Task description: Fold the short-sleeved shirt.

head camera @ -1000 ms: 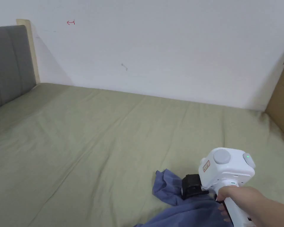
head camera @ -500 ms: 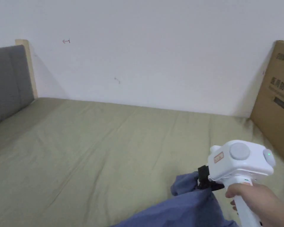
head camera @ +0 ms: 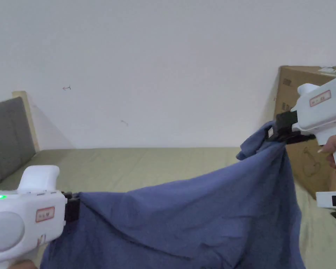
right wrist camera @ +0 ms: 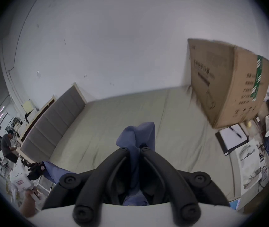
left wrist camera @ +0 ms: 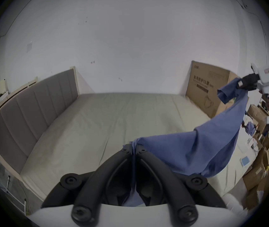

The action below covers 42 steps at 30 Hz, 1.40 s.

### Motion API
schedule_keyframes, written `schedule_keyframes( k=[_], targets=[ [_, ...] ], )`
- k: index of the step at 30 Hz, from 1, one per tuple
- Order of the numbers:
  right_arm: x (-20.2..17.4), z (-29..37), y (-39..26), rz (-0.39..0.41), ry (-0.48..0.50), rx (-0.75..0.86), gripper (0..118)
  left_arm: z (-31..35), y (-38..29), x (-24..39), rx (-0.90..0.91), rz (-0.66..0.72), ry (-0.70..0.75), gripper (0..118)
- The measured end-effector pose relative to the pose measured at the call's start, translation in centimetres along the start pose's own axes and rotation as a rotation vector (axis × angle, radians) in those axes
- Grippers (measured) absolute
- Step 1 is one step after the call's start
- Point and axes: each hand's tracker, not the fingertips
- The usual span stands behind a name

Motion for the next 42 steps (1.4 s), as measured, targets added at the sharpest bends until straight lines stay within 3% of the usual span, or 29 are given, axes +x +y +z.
schedule_keyframes(
  k=[3,5,12,18,30,36,40,42],
  targets=[
    [0.3,1.5,2.8,-0.072,0.035,0.071,7,-0.7,4.0,0.5,0.022,0.051,-0.011,2],
    [0.0,2.4,4.3,-0.079,0.035,0.081,7,-2.0,5.8,0.4,0.014,0.077,-0.027,2],
    [-0.7,1.5,9.9,0.031,-0.076,0.185,7,-6.2,12.6,0.8,0.032,0.074,-0.015,2],
    [-0.8,-1.7,14.5,0.003,-0.127,0.26,7,-10.2,17.1,1.9,0.068,0.062,0.008,2],
    [-2.9,-7.4,17.4,0.168,-0.277,0.39,7,-16.8,18.1,3.1,0.129,0.06,0.078,2],
    [-3.1,-8.9,13.0,0.262,-0.365,0.423,7,-17.8,14.8,4.3,0.145,-0.012,0.11,2],
    [-0.4,-11.4,6.1,0.321,-0.316,0.256,7,-18.8,8.4,5.4,-0.019,-0.039,0.047,2],
    [1.6,-13.3,-0.4,0.42,-0.367,0.177,7,-19.2,3.0,6.2,-0.144,0.002,0.007,2]
  ],
)
